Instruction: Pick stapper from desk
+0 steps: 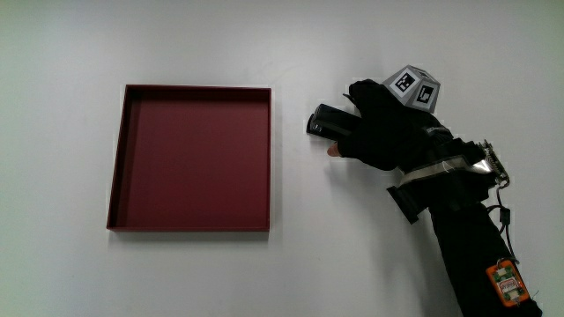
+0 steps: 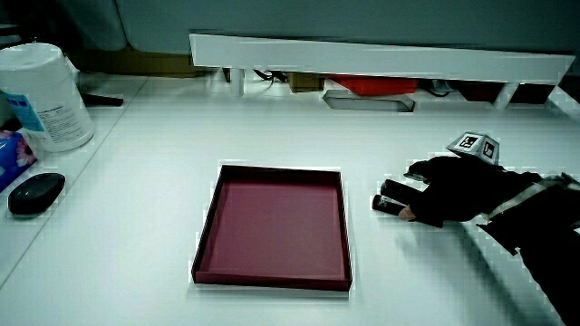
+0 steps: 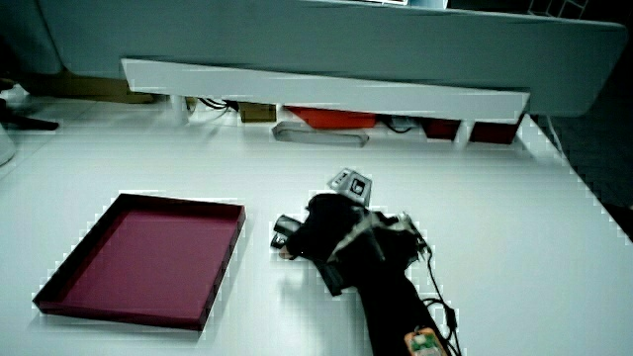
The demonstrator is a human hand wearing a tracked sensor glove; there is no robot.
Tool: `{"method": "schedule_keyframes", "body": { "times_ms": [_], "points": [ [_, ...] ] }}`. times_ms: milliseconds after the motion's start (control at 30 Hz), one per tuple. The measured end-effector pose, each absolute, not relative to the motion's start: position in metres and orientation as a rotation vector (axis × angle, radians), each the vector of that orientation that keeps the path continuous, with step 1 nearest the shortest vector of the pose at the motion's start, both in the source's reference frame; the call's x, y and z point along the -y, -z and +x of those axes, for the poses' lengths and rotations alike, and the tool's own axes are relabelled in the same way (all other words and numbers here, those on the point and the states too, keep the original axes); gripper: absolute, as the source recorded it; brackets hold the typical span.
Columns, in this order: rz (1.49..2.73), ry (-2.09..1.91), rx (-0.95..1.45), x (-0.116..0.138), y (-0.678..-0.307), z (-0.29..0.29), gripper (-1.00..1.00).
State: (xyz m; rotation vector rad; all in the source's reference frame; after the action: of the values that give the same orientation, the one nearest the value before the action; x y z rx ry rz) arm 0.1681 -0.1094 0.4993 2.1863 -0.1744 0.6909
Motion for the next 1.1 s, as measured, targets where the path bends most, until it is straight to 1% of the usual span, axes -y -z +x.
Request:
{"method": "schedule_keyframes", "body": {
  "times_ms": [33,267,300,600,833,1000,1067,1100],
  "points": [
    [2.200,-0.698,0.181,0.109,-0.498,0.168,0.00],
    [2.281,-0.748,0.216,0.109,-0.489,0.167,0.41],
    [2.279,-0.741,0.209,0.110,-0.493,0.168,0.47],
    [2.354,-0.754,0.218,0.110,-0.490,0.168,1.00],
    [2.390,-0.773,0.253,0.112,-0.480,0.164,1.00],
    [2.415,-0.833,0.346,0.114,-0.450,0.145,1.00],
    [2.429,-0.831,0.386,0.115,-0.444,0.138,1.00],
    [2.428,-0.871,0.415,0.113,-0.433,0.131,1.00]
  ]
}}
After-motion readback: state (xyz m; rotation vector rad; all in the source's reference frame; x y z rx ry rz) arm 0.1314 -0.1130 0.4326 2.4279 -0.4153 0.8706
